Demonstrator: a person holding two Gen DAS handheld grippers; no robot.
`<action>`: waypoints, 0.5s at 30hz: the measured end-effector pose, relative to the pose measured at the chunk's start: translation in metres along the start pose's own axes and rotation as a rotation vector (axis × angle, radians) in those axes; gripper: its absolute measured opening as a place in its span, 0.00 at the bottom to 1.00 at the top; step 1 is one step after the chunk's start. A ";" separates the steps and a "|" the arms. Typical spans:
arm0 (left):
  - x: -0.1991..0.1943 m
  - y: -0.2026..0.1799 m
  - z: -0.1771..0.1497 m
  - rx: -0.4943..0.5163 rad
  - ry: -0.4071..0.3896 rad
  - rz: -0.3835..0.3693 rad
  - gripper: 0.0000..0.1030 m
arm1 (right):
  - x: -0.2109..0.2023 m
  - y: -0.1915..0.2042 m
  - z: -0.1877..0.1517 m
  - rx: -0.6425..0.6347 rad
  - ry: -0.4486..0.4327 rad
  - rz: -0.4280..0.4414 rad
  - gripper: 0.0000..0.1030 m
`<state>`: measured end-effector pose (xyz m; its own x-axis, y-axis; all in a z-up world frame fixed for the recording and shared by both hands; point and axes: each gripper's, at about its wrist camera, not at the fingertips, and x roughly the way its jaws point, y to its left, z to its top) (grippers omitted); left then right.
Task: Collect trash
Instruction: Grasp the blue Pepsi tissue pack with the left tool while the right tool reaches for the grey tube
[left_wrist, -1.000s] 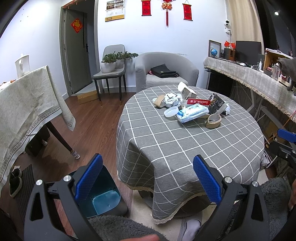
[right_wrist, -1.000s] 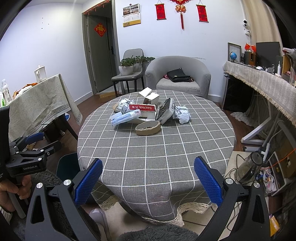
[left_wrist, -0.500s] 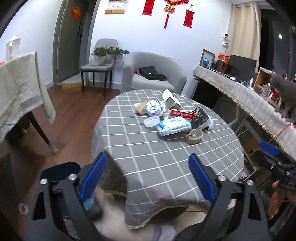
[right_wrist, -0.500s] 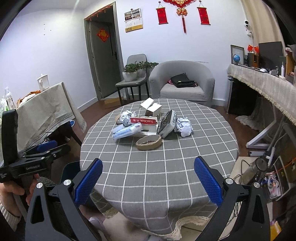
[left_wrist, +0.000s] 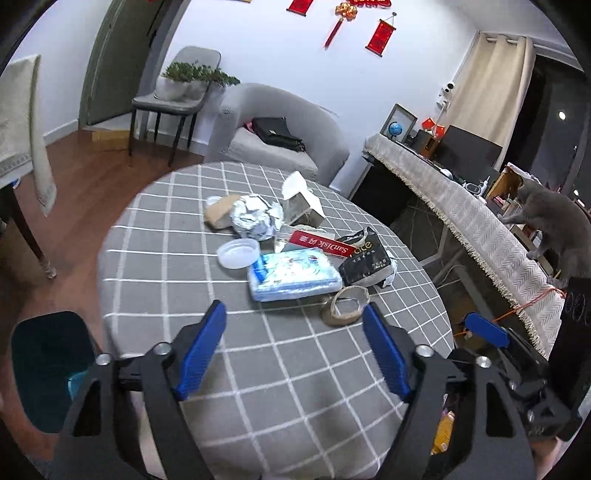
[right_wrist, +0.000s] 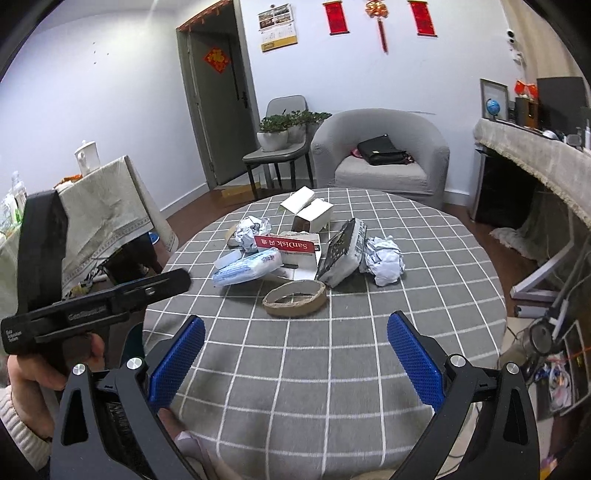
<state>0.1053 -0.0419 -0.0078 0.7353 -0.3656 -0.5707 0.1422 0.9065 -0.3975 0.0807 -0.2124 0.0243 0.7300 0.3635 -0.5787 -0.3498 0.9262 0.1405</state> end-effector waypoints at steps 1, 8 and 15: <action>0.005 0.001 0.001 -0.002 0.007 0.000 0.70 | 0.002 -0.001 0.001 -0.003 0.005 -0.001 0.97; 0.039 0.005 0.005 -0.045 0.042 -0.018 0.72 | 0.015 -0.022 0.001 -0.008 0.039 -0.015 0.97; 0.053 0.009 0.006 -0.089 0.045 -0.009 0.81 | 0.025 -0.036 0.005 0.011 0.051 -0.005 0.97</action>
<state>0.1495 -0.0523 -0.0374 0.7034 -0.3847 -0.5978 0.0878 0.8815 -0.4640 0.1140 -0.2365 0.0086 0.7008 0.3535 -0.6195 -0.3394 0.9292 0.1463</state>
